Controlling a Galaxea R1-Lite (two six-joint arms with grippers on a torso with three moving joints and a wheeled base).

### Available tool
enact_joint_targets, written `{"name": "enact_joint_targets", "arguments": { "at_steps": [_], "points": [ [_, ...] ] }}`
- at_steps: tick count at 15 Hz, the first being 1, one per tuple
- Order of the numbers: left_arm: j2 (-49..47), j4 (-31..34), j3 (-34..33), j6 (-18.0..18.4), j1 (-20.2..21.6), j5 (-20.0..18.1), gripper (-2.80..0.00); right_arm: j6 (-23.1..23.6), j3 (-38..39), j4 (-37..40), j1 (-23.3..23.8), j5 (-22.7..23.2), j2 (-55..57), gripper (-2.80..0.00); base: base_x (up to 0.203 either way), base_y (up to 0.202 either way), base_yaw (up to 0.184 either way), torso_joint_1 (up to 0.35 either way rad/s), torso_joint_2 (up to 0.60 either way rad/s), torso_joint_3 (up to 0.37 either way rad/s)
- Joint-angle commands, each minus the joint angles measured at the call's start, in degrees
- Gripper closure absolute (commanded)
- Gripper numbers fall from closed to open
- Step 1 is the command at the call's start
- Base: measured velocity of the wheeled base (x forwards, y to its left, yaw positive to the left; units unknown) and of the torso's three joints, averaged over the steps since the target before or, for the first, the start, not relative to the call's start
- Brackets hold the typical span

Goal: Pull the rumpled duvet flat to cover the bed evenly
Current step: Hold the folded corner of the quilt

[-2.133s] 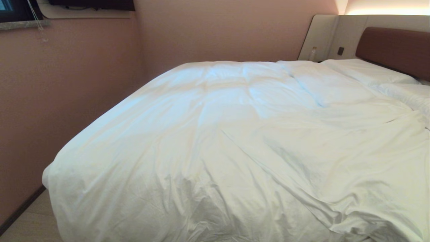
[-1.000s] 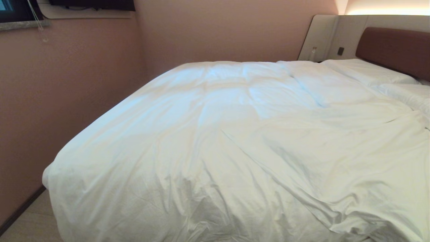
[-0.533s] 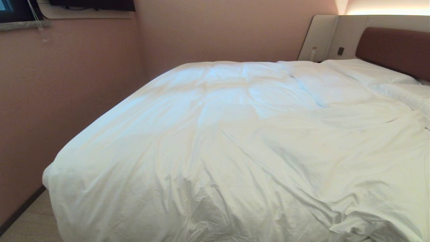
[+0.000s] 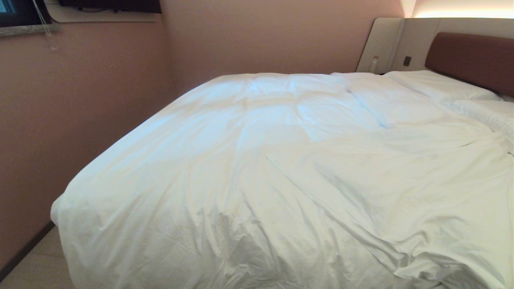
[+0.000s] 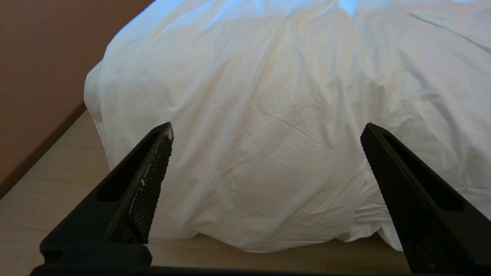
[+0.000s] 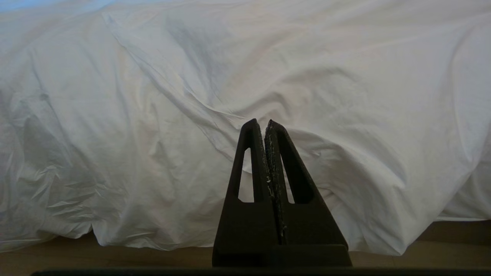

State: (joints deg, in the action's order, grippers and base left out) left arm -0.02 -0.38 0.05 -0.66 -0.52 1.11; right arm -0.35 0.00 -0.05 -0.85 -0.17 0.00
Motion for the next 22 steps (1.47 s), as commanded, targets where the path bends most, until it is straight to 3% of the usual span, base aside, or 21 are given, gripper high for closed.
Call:
{"name": "enact_joint_targets", "arguments": {
  "at_steps": [1, 9, 22],
  "points": [
    [0.0, -0.1, 0.0, 0.0, 0.0, 0.0, -2.80, 0.0, 0.0, 0.0, 0.0, 0.0, 0.0, 0.00, 0.000, 0.000, 0.000, 0.000, 0.00, 0.000],
    [0.0, 0.1, 0.0, -0.5, 0.0, 0.1, -2.80, 0.0, 0.0, 0.0, 0.0, 0.0, 0.0, 0.00, 0.002, -0.014, 0.000, 0.000, 0.00, 0.001],
    [0.0, 0.1, 0.0, -0.1, 0.0, 0.2, -2.80, 0.0, 0.0, 0.0, 0.0, 0.0, 0.0, 0.00, 0.000, -0.189, 0.001, 0.002, 0.00, 0.003]
  ]
}}
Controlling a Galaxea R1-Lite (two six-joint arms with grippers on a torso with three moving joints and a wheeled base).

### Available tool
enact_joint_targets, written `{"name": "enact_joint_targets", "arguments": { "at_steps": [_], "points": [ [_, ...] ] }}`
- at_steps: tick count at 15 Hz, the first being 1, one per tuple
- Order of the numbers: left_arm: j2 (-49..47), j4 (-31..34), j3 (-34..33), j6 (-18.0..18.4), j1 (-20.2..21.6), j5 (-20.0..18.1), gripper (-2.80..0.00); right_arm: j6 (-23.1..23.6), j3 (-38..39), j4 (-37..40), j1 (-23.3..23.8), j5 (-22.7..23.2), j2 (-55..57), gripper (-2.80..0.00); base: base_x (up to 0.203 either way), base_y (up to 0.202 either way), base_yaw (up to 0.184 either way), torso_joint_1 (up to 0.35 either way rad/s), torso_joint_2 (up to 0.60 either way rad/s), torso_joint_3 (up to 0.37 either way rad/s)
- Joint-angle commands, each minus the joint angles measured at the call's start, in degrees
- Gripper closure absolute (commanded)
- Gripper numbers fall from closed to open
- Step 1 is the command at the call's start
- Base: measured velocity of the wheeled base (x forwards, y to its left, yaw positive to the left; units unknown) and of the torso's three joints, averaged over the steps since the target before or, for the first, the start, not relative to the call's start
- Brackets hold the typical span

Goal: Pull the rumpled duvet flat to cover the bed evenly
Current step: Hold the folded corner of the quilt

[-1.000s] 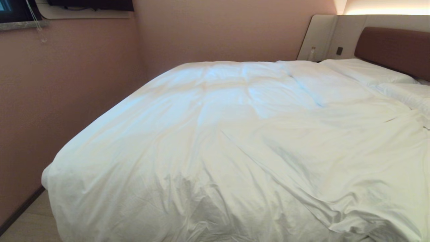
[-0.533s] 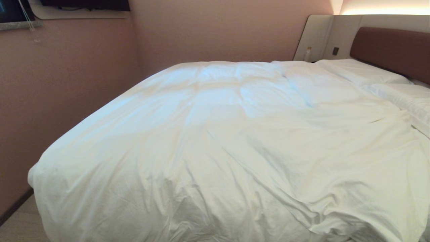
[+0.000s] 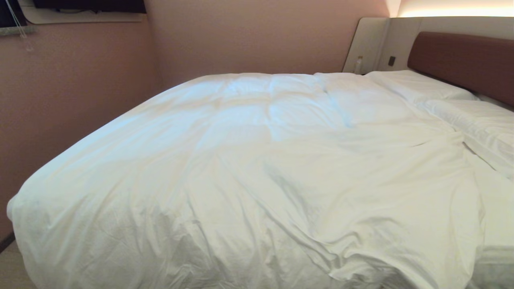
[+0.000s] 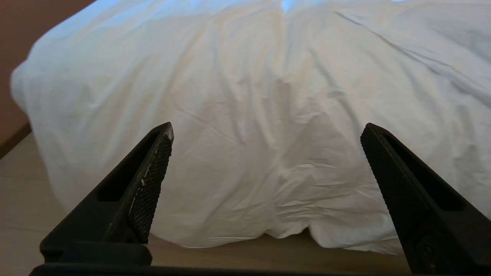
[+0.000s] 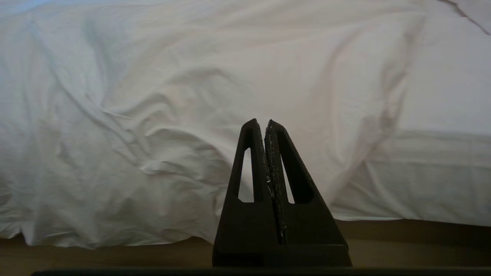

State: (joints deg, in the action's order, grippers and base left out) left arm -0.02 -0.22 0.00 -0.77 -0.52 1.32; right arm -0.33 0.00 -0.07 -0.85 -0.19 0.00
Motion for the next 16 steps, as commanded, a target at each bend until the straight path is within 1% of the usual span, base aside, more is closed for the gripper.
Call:
{"name": "enact_joint_targets", "arguments": {
  "at_steps": [1, 4, 16],
  "points": [
    [0.0, 0.0, 0.0, -0.1, 0.0, 0.1, -2.80, 0.0, 0.0, 0.0, 0.0, 0.0, 0.0, 0.00, 0.000, -0.197, 0.001, 0.004, 0.00, 0.004],
    [0.0, -0.1, 0.0, -0.5, 0.0, 0.0, -2.80, 0.0, 0.0, 0.0, 0.0, 0.0, 0.0, 0.00, 0.000, -0.142, 0.000, 0.000, 0.00, 0.006],
    [0.0, -0.1, 0.0, -0.6, 0.0, -0.1, -2.80, 0.0, 0.0, 0.0, 0.0, 0.0, 0.0, 0.00, 0.000, 0.000, 0.000, 0.000, 0.00, 0.000]
  ]
}}
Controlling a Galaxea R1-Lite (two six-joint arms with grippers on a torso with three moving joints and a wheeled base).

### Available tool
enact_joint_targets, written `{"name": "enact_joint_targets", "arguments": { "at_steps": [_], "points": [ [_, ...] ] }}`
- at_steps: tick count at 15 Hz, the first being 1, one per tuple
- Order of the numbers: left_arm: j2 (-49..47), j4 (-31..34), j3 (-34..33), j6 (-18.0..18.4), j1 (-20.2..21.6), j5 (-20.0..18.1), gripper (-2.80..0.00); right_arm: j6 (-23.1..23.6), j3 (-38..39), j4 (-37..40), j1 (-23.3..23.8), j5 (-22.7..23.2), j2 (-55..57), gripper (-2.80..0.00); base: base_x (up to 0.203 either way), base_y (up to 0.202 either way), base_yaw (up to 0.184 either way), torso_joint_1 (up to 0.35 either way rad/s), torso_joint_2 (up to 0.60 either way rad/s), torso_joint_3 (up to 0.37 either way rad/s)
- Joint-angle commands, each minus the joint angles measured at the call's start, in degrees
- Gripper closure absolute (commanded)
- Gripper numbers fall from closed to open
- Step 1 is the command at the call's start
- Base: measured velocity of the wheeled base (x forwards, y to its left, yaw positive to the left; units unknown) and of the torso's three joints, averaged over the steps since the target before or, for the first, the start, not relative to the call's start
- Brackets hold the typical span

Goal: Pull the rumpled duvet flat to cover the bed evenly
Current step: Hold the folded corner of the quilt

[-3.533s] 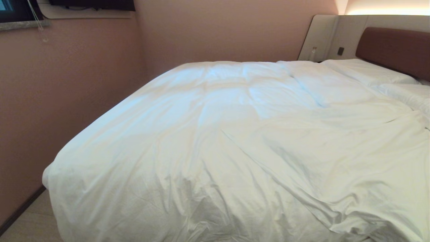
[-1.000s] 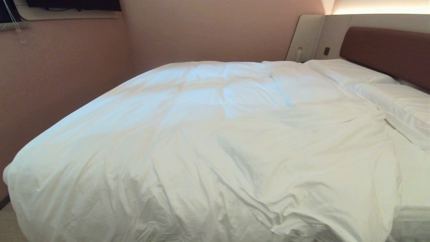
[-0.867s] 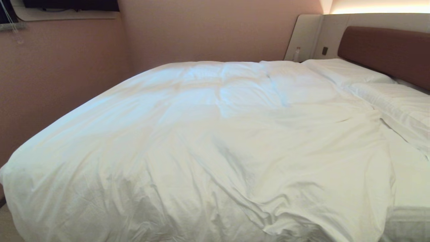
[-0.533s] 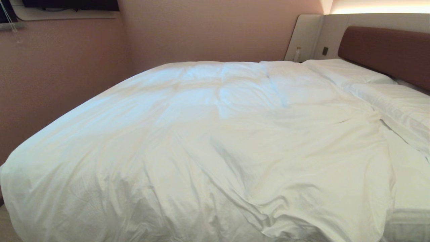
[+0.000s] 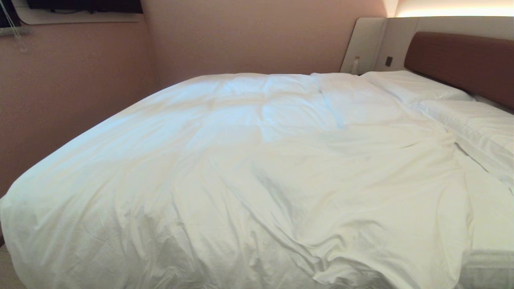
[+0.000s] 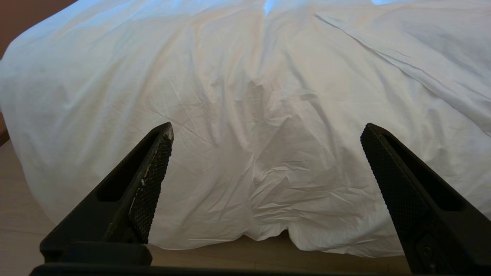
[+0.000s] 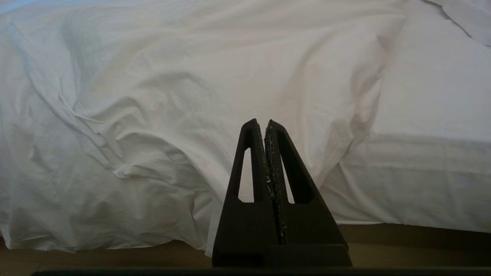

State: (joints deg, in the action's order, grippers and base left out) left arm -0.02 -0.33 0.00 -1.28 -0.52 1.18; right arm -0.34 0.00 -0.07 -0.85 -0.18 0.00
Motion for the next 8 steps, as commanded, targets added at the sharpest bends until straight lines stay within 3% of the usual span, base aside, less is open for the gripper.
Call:
{"name": "enact_joint_targets", "arguments": {
  "at_steps": [1, 8],
  "points": [
    [0.0, 0.0, 0.0, 0.0, 0.0, 0.0, -2.80, 0.0, 0.0, 0.0, 0.0, 0.0, 0.0, 0.00, 0.000, 0.000, 0.000, 0.000, 0.00, 0.000],
    [0.0, -0.1, 0.0, 0.0, 0.0, 0.0, -2.80, 0.1, 0.0, 0.0, 0.0, 0.0, 0.0, 0.00, 0.000, 0.000, 0.000, 0.000, 0.00, 0.000]
  ]
}}
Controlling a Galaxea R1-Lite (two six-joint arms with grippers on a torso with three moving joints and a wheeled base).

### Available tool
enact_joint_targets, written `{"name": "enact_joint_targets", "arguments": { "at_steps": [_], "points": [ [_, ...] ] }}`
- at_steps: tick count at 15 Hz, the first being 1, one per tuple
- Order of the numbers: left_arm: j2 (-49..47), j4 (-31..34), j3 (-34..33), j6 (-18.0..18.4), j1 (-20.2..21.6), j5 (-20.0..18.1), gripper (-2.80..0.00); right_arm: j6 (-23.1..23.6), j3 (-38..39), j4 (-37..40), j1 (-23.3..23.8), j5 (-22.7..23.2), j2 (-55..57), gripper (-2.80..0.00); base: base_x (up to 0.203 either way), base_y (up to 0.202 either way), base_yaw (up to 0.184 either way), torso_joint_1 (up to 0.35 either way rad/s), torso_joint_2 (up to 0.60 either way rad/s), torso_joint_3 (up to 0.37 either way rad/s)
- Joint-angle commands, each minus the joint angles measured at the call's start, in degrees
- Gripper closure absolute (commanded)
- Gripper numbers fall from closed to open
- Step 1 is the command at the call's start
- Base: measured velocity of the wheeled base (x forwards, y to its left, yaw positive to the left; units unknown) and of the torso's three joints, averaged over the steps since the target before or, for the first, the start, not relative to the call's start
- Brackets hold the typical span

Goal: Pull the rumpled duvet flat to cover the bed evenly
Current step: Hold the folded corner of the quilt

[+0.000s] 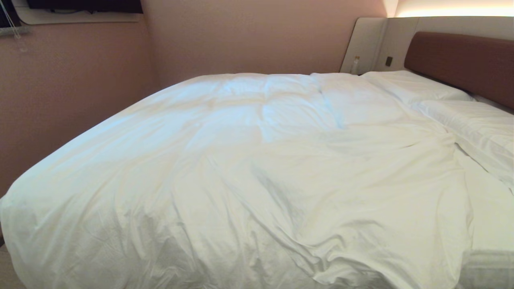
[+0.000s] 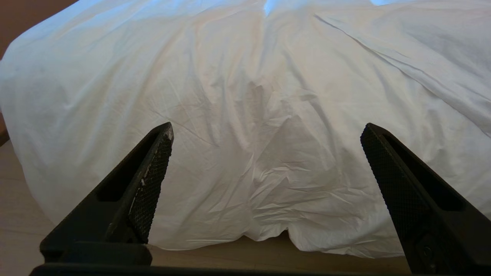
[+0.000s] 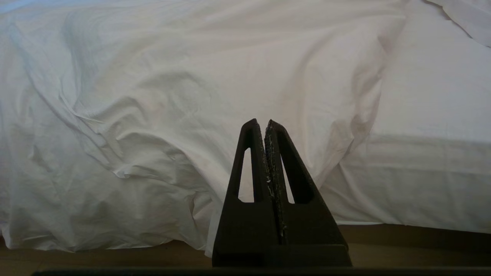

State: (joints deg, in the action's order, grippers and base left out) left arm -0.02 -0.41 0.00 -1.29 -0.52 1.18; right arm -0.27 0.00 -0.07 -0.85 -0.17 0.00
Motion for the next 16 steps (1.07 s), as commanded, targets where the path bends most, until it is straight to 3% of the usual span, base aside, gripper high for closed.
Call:
{"name": "enact_joint_targets", "arguments": {
  "at_steps": [1, 7, 11, 14, 16],
  "points": [
    [0.0, 0.0, 0.0, 0.0, 0.0, 0.0, -2.80, 0.1, 0.0, 0.0, 0.0, 0.0, 0.1, 0.00, 0.000, 0.000, 0.000, 0.000, 0.00, 0.000],
    [-0.1, 1.3, 0.3, 0.4, 0.0, -0.6, -2.80, 1.4, -0.9, 1.6, 0.0, -0.5, 0.0, 0.00, 0.000, 0.000, 0.000, 0.000, 0.00, 0.000],
    [-0.2, 1.1, 1.8, -0.1, 0.1, -0.8, -2.80, 2.4, -13.9, 14.1, 0.0, 0.4, 0.9, 0.00, 0.000, 0.000, 0.000, 0.000, 0.00, 0.000],
    [-3.5, 3.0, 11.0, -5.0, 0.0, -4.5, -2.80, 2.6, -18.9, 16.2, 0.0, 2.2, 8.7, 0.00, 0.000, 0.000, 0.000, 0.000, 0.00, 0.000],
    [-13.0, 2.4, 15.7, -10.9, -0.4, -6.1, -2.80, 3.2, -20.8, 12.6, 0.0, 3.7, 18.8, 0.00, 0.000, 0.000, 0.000, 0.000, 0.00, 0.000]
  ]
}}
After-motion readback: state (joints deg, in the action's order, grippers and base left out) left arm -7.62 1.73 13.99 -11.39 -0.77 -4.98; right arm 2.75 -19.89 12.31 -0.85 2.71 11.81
